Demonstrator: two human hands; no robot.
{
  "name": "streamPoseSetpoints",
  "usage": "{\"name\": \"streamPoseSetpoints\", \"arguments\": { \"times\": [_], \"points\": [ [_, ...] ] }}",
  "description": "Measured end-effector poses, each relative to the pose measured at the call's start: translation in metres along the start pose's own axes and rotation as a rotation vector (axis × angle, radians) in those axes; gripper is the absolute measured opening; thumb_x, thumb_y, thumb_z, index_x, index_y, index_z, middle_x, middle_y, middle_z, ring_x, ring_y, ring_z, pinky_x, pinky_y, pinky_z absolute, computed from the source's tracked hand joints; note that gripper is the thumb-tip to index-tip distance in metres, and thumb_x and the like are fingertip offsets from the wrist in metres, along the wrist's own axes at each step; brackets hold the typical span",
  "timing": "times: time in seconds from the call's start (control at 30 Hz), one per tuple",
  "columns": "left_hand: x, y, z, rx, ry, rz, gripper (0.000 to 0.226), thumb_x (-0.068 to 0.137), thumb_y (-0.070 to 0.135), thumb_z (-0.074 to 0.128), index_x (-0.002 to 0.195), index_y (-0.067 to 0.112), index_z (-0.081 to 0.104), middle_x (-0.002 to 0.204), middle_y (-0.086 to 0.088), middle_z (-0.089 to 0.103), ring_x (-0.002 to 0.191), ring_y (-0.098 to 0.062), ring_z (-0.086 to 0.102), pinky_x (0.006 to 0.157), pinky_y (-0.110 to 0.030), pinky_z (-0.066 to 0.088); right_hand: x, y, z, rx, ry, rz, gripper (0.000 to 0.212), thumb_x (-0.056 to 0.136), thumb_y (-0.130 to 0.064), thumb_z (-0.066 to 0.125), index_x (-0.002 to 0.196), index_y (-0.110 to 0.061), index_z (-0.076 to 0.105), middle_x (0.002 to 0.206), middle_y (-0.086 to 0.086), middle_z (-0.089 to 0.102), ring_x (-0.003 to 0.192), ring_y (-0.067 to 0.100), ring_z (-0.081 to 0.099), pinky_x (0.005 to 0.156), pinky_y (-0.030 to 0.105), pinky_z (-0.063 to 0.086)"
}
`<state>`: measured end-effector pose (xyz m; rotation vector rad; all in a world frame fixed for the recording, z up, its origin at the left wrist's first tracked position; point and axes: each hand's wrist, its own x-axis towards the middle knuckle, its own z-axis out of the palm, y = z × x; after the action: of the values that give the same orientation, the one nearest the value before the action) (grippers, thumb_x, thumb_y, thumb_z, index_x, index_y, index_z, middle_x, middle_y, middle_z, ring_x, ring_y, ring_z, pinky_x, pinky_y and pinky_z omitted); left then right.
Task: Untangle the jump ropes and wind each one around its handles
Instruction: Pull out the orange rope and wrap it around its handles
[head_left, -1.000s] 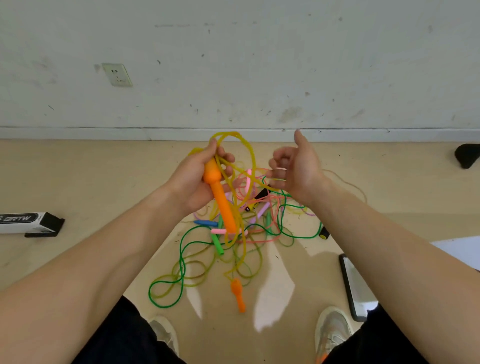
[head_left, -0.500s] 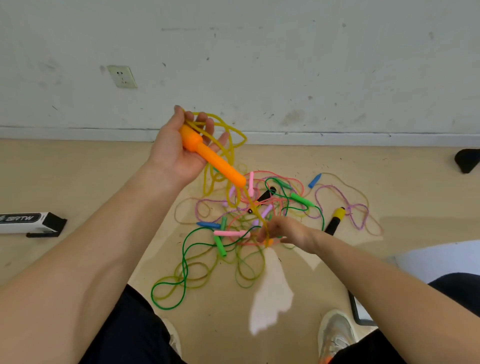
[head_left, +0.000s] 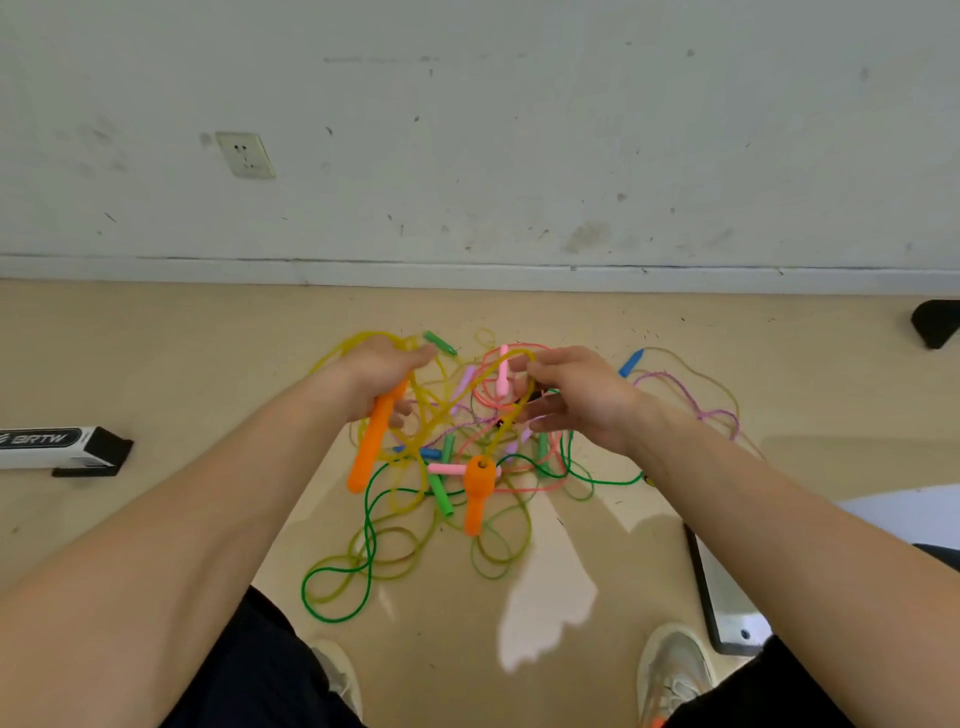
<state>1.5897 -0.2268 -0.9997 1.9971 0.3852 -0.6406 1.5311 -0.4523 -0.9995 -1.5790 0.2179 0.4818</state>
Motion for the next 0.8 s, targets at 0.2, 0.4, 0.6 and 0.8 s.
{"name": "streamPoseSetpoints", "arguments": {
  "times": [0.2,0.4,0.6,0.8],
  "points": [
    [-0.011,-0.006,0.018,0.197,-0.174,-0.053,0.062,0.093,0.047,0.065,0.11,-0.012,0.06,0.102,-0.029,0.069,0.088,-0.042,0.073,0.085,-0.051,0.059,-0.004,-0.015,-0.003,0.198,0.045,0.033,0.025,0.105,-0.009,0.042,0.116,0.004,0.061,0.079,0.003,0.065,0.059,0.021,0.068,0.054,0.028,0.055],
    [-0.024,-0.001,0.043,-0.049,-0.349,0.195,0.049,0.099,0.043,0.053,0.109,-0.003,0.069,0.105,-0.015,0.073,0.082,-0.023,0.068,0.08,-0.035,0.056,-0.009,-0.025,-0.001,0.341,0.062,0.07,0.026,0.103,-0.007,0.042,0.087,-0.006,0.063,0.082,0.006,0.06,0.055,0.017,0.068,0.052,0.024,0.055],
    [-0.038,0.007,0.052,-0.311,-0.53,0.272,0.05,0.093,0.044,0.047,0.111,0.0,0.064,0.112,-0.025,0.07,0.106,-0.038,0.067,0.099,-0.05,0.05,-0.01,-0.035,-0.008,0.653,0.113,0.043,0.029,0.104,-0.006,0.039,0.086,-0.002,0.061,0.078,0.008,0.056,0.05,0.016,0.066,0.051,0.023,0.056],
    [-0.043,0.008,0.053,-0.404,-0.595,0.172,0.042,0.088,0.05,0.055,0.095,0.011,0.069,0.087,-0.014,0.068,0.086,-0.034,0.066,0.102,-0.057,0.043,-0.004,-0.033,-0.019,0.699,0.262,0.047,0.025,0.105,-0.004,0.036,0.095,0.004,0.058,0.078,0.011,0.065,0.051,0.017,0.068,0.05,0.025,0.057]
  ]
}}
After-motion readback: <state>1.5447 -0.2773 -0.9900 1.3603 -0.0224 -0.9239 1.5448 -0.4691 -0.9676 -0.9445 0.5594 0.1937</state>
